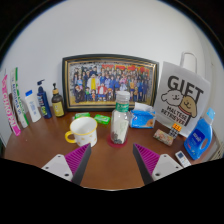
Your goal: Pour water
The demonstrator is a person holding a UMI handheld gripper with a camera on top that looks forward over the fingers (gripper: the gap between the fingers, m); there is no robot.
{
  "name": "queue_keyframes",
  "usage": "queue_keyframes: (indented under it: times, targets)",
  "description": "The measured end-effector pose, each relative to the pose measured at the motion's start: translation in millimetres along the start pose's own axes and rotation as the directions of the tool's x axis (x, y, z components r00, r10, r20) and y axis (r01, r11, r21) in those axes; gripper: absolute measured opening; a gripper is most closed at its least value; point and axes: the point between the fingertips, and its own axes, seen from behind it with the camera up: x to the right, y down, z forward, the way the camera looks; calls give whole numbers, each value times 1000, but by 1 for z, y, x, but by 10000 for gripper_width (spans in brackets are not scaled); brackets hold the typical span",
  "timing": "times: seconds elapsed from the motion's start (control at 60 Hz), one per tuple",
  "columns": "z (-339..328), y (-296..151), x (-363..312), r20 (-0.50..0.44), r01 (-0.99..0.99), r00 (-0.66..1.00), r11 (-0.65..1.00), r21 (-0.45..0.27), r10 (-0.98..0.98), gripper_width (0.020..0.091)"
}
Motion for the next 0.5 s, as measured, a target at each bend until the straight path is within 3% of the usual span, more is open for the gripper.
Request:
queue_keyframes:
  times: [0.233, 0.5]
  targets:
    - [-138, 29, -63, 25, 0, 1000, 995, -101, 3, 854]
    - [-229, 35, -91, 10, 5, 1000, 996, -93, -5, 857]
